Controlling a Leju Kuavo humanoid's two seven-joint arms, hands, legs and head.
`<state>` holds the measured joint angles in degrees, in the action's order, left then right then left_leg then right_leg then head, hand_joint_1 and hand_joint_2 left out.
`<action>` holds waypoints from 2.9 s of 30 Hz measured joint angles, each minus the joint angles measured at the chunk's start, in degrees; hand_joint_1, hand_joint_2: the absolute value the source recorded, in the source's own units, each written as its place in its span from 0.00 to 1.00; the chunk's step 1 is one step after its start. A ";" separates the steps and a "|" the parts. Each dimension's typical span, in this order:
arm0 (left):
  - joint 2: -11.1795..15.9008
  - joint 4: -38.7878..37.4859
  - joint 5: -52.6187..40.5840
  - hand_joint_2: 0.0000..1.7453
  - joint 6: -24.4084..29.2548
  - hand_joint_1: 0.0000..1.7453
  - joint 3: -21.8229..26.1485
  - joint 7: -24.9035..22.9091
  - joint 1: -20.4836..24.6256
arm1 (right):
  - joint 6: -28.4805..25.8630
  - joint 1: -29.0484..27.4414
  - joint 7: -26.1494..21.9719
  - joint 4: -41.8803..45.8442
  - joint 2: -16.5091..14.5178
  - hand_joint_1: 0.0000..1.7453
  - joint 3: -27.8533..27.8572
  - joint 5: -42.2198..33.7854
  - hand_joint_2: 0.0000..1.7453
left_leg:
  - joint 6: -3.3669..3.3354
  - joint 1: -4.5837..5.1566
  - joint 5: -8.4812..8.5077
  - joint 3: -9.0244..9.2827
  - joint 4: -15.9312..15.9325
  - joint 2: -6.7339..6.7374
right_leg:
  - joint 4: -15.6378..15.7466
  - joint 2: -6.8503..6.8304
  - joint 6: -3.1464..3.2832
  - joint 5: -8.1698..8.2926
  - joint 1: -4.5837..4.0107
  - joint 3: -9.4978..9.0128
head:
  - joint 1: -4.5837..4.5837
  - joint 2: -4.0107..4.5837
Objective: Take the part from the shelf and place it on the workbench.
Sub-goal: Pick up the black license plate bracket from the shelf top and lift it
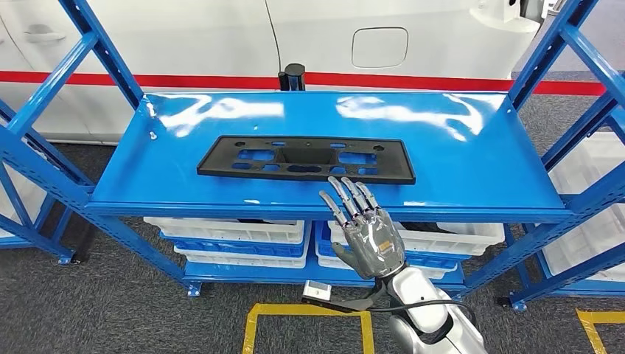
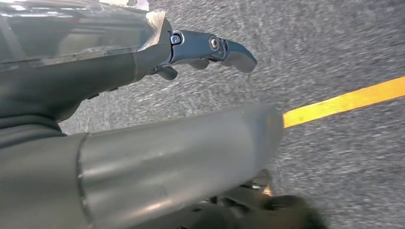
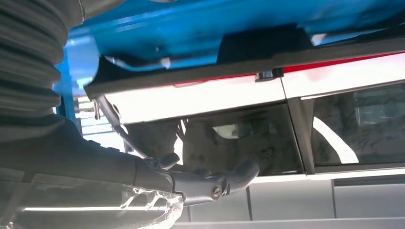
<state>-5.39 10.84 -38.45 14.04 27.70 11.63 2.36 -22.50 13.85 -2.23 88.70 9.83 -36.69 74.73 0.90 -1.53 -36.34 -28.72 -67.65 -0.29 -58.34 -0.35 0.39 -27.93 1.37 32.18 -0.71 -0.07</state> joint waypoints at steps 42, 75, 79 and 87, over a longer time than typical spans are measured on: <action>-0.62 0.17 -3.65 0.00 2.55 0.00 -0.99 -2.21 1.62 | 8.35 14.30 6.57 -21.53 -7.01 0.00 -6.86 4.87 1.00 | -1.39 1.07 5.71 0.98 11.08 -0.70 | -0.51 1.22 -1.70 0.91 -0.96 0.96 | 0.74 0.00; -0.72 0.17 -2.75 0.00 2.50 0.00 -0.97 -1.47 1.69 | 5.36 25.38 15.01 -44.92 -13.07 1.00 -8.22 8.00 1.00 | -1.37 1.37 5.60 1.81 11.07 -0.57 | -0.29 1.34 -1.72 0.91 -0.73 0.08 | 0.74 0.00; -0.70 0.17 -2.46 0.00 2.22 0.00 -0.97 -0.92 1.70 | 3.49 24.80 14.21 -45.01 -12.82 1.00 -7.10 7.59 1.00 | -1.38 1.38 5.57 1.80 11.07 -0.56 | -0.27 1.34 -1.73 0.91 -0.73 0.10 | 0.74 0.00; -0.62 0.17 -1.87 0.00 2.37 0.00 -0.86 -0.12 1.67 | 2.02 24.28 12.67 -44.88 -12.83 1.00 -5.31 7.40 1.00 | -1.38 1.37 5.56 1.66 11.07 -0.56 | -0.25 1.33 -1.73 0.90 -0.73 0.18 | 0.73 0.00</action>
<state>-6.01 11.02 -40.32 16.41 26.84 11.51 4.03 -20.49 38.13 10.44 43.82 -3.00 -42.00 82.13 -0.48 -0.15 -30.77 -27.07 -56.58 -0.85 -58.59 0.98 -1.34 -27.02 0.65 32.37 0.03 -0.07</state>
